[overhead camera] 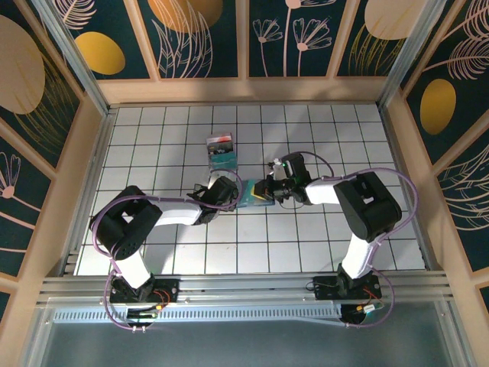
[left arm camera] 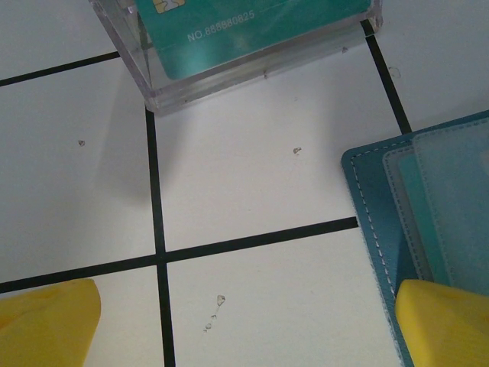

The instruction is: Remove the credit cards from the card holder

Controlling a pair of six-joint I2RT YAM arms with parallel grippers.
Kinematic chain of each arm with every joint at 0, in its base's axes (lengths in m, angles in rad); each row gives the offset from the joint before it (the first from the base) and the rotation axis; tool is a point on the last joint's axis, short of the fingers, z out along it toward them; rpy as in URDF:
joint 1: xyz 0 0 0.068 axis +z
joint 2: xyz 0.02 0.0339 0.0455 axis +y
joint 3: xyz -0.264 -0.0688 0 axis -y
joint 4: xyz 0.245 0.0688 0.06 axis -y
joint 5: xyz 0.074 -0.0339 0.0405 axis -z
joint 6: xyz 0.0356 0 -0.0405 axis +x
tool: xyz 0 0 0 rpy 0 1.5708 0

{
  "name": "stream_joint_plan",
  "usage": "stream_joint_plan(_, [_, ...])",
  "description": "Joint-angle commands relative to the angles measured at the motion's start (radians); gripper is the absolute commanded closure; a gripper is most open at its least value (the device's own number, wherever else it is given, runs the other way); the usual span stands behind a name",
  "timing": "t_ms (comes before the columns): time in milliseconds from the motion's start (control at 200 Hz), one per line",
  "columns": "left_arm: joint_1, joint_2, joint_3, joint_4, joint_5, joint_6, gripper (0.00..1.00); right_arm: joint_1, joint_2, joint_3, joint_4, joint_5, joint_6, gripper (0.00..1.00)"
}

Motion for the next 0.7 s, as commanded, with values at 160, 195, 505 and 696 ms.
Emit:
stream_joint_plan(160, [-0.002,-0.019,0.041,-0.093,-0.001,-0.004,0.01,-0.005,-0.045,0.056,-0.167,0.101,-0.091,1.00])
stream_joint_plan(195, [-0.001,-0.041,0.048,-0.093,0.002,-0.006,0.01,-0.004,-0.043,0.060,-0.168,0.100,-0.090,1.00])
stream_joint_plan(505, [-0.002,-0.044,0.087,-0.017,0.019,0.044,0.01,-0.001,-0.053,0.080,-0.193,0.114,-0.097,1.00])
stream_joint_plan(696, [-0.004,0.032,0.108,0.011,0.033,0.087,0.01,0.004,-0.060,0.075,-0.190,0.120,-0.091,1.00])
